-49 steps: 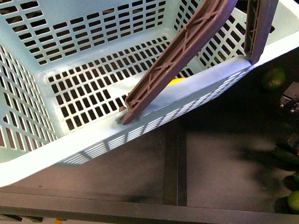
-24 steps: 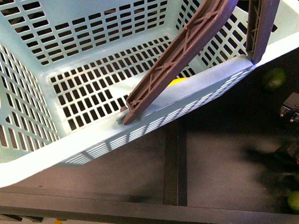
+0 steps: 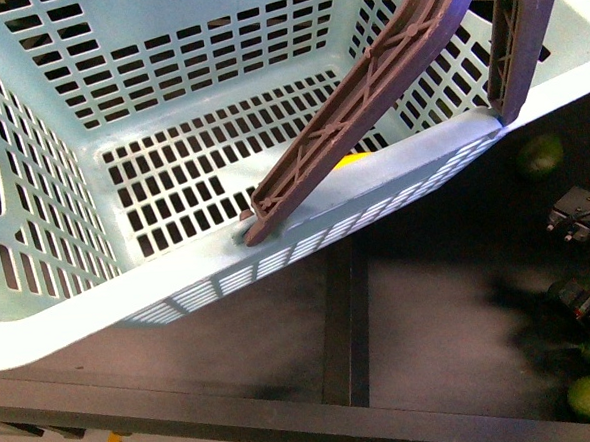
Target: Pick mango and avocado into basket
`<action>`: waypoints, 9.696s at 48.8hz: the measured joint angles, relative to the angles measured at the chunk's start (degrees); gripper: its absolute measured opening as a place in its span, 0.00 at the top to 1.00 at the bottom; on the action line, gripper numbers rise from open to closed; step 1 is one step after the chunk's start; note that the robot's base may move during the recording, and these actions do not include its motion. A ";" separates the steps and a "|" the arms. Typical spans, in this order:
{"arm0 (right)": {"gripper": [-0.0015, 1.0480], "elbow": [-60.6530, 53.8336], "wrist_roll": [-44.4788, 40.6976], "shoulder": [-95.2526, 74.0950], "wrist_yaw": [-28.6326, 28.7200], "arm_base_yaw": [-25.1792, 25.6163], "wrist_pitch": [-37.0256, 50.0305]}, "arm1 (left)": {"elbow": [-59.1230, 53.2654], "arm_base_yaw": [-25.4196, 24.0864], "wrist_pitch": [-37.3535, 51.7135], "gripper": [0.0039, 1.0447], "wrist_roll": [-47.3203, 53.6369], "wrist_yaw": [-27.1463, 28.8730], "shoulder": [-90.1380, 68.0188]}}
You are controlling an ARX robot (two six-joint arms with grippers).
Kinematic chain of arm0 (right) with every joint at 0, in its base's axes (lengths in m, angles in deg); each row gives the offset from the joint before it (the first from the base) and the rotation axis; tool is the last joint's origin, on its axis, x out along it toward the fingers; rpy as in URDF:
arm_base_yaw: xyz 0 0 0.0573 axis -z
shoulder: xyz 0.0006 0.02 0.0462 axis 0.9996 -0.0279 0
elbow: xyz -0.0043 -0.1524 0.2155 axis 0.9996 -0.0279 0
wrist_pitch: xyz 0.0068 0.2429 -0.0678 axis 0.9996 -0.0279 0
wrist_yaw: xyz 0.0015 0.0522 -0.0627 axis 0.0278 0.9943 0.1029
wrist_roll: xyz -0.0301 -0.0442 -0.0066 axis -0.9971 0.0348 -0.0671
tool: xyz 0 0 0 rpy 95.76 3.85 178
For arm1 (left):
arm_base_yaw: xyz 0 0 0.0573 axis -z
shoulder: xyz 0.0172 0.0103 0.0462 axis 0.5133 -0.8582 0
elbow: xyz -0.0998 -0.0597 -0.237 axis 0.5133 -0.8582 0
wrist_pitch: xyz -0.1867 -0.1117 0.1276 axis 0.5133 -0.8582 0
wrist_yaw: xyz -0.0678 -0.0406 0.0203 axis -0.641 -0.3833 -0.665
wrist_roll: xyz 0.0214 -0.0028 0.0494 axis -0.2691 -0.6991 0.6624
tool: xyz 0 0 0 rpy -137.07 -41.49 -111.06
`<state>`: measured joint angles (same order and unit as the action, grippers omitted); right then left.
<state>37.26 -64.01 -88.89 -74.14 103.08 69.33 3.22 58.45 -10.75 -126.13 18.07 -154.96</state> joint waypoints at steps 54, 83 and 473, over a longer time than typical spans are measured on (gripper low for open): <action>0.45 -2.01 -6.19 1.36 1.79 3.52 -6.08 | 0.00 0.00 0.00 0.81 0.00 0.00 0.00; 0.46 -6.75 7.15 11.93 16.72 7.58 -0.11 | 0.00 0.00 0.00 0.81 -0.02 -0.02 0.00; 0.08 -61.64 52.50 143.34 -11.98 -14.86 -14.51 | -3.39 -18.60 9.29 0.16 -26.40 23.37 -10.73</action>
<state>-24.37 -11.51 54.45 -86.12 88.21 54.82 -0.17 39.85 -1.46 -152.54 41.44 -165.69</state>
